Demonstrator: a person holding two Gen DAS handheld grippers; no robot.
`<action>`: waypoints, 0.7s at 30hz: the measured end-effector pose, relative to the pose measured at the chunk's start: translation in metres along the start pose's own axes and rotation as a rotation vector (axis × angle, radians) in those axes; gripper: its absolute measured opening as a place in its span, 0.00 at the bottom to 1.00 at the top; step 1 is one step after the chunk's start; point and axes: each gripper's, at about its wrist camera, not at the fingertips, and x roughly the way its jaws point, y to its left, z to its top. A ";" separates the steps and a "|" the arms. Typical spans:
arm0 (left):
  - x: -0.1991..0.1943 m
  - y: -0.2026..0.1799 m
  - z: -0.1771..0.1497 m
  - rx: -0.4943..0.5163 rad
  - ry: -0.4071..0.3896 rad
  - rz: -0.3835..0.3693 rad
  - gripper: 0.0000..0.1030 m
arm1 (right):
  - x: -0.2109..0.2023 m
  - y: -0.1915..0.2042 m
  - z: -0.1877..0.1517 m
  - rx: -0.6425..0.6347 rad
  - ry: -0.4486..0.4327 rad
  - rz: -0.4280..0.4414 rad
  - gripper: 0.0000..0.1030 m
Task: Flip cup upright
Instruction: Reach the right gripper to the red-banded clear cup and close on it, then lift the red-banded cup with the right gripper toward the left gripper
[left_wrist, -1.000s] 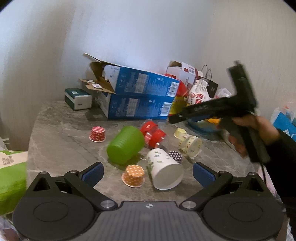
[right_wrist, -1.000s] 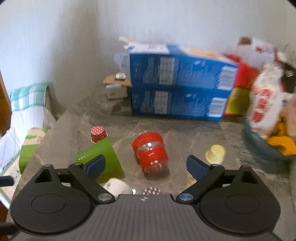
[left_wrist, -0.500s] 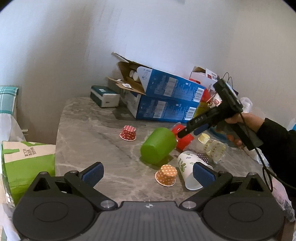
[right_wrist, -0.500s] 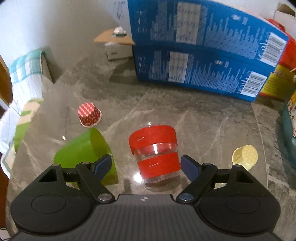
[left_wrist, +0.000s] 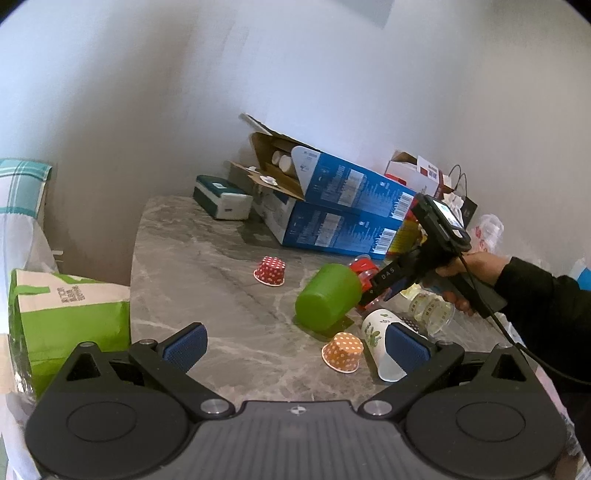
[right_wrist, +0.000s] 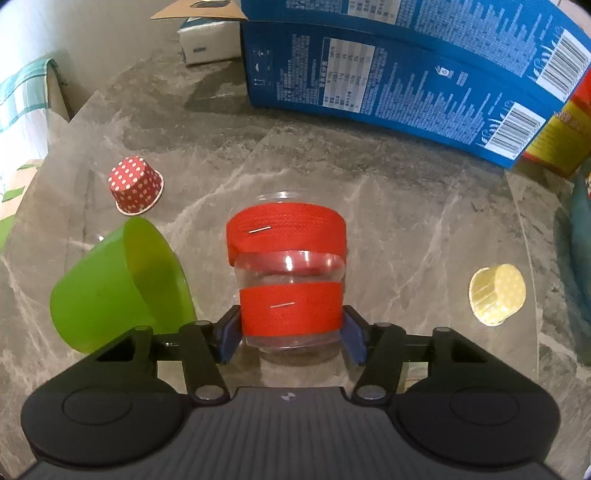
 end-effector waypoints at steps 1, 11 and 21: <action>-0.002 0.001 0.000 -0.004 -0.002 0.002 1.00 | -0.001 -0.001 0.000 0.010 -0.004 0.001 0.55; -0.013 0.000 0.000 -0.004 -0.014 -0.007 1.00 | -0.038 0.002 -0.011 0.079 -0.115 -0.028 0.55; -0.025 -0.006 -0.006 -0.055 -0.005 -0.112 1.00 | -0.159 0.060 -0.091 0.119 -0.326 0.038 0.55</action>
